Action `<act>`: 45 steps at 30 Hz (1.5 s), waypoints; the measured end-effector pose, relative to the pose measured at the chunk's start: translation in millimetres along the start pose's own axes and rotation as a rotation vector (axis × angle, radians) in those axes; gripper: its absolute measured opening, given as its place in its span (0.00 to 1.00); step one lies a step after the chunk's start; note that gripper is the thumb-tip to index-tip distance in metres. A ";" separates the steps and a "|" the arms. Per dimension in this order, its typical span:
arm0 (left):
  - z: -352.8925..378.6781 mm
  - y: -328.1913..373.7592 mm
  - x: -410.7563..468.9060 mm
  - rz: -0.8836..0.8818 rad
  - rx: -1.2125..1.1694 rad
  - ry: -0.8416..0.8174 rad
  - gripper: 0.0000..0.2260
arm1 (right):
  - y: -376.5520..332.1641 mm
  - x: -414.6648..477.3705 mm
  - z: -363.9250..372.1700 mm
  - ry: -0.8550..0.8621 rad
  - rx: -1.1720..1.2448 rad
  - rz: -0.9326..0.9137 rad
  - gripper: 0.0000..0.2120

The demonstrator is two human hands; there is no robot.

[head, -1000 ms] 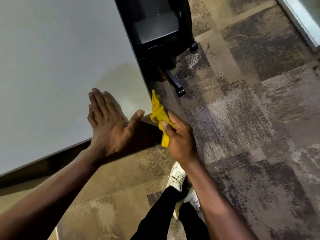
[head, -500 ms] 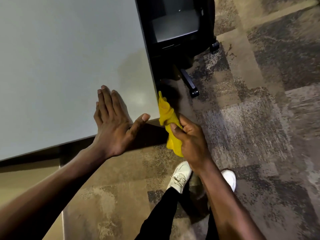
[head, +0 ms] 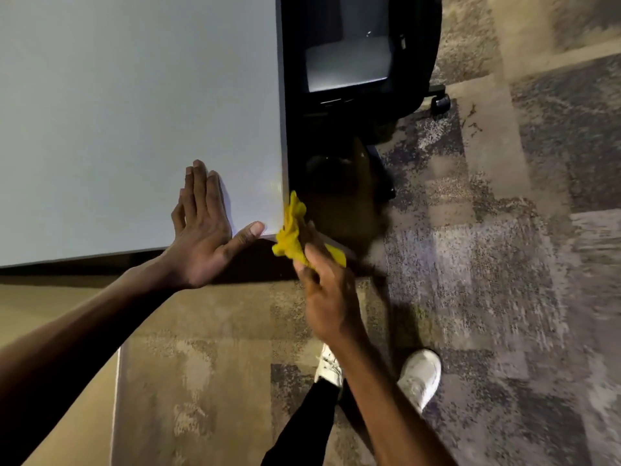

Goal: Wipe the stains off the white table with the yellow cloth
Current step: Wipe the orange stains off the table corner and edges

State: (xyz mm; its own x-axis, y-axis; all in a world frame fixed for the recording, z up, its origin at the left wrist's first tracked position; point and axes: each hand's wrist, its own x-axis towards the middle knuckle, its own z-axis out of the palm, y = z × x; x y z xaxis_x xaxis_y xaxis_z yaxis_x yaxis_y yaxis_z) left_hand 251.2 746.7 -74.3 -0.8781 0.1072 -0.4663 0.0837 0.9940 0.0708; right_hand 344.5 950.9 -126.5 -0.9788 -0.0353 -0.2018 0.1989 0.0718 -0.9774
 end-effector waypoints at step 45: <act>11.7 -12.8 3.1 0.085 -0.035 0.105 0.53 | -30.0 117.1 -2.5 0.097 -0.342 -0.088 0.24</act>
State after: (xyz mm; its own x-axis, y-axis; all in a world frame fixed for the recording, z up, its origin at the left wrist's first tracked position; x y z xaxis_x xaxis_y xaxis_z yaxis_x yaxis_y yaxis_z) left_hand 252.9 734.6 -86.9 -0.9130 0.1860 -0.3630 0.1447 0.9798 0.1381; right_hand 223.7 947.1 -120.7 -0.9948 0.0372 -0.0949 0.1019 0.4020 -0.9100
